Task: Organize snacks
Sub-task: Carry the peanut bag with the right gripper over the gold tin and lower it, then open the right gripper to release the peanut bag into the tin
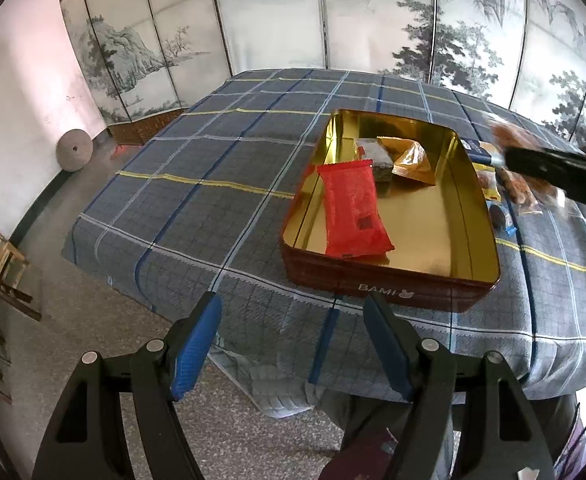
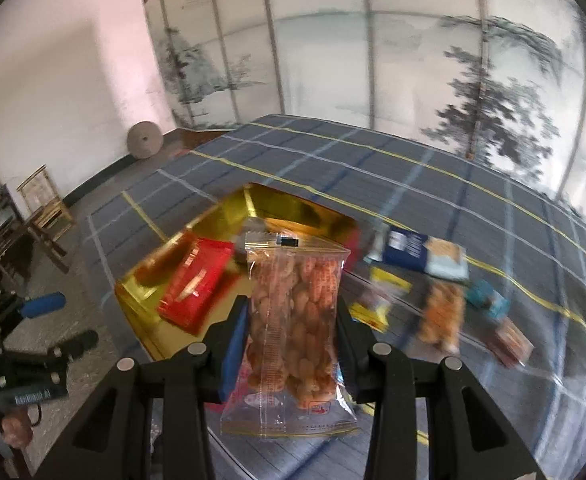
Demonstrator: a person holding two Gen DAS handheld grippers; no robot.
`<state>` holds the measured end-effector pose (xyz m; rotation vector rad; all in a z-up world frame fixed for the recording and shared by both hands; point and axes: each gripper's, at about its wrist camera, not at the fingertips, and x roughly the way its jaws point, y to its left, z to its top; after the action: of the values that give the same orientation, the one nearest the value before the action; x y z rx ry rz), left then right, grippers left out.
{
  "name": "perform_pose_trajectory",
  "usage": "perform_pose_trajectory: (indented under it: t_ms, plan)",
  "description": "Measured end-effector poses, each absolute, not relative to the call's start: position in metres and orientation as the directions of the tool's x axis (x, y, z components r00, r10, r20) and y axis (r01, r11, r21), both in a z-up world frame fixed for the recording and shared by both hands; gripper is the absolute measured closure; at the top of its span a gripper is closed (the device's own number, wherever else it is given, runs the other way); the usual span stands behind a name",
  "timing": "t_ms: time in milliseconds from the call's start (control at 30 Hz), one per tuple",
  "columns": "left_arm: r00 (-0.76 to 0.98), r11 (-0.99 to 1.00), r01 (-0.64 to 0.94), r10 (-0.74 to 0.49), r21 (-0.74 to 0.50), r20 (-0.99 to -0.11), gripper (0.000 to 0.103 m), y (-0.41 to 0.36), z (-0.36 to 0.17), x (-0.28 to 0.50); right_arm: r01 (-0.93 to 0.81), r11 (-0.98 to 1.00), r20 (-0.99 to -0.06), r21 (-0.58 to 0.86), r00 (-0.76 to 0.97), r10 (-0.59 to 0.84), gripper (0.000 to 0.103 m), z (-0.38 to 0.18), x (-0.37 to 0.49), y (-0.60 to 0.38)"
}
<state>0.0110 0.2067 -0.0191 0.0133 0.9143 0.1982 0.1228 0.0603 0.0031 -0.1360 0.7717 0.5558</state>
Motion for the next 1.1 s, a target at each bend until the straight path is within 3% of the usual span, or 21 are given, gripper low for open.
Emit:
perform_pose_trajectory:
  t_ms: [600,1100]
  plan:
    - [0.58,0.977,-0.172,0.201,0.122,-0.79,0.025,0.223,-0.029,0.01,-0.561,0.824,-0.789,0.075,0.472,0.393,0.063,-0.046,0.172,0.132]
    - [0.562,0.978,-0.177,0.193,0.111,-0.804,0.024,0.232,-0.037,0.013,-0.557,0.829,-0.812,0.052,0.46,0.36,0.062,-0.064,0.185,0.15]
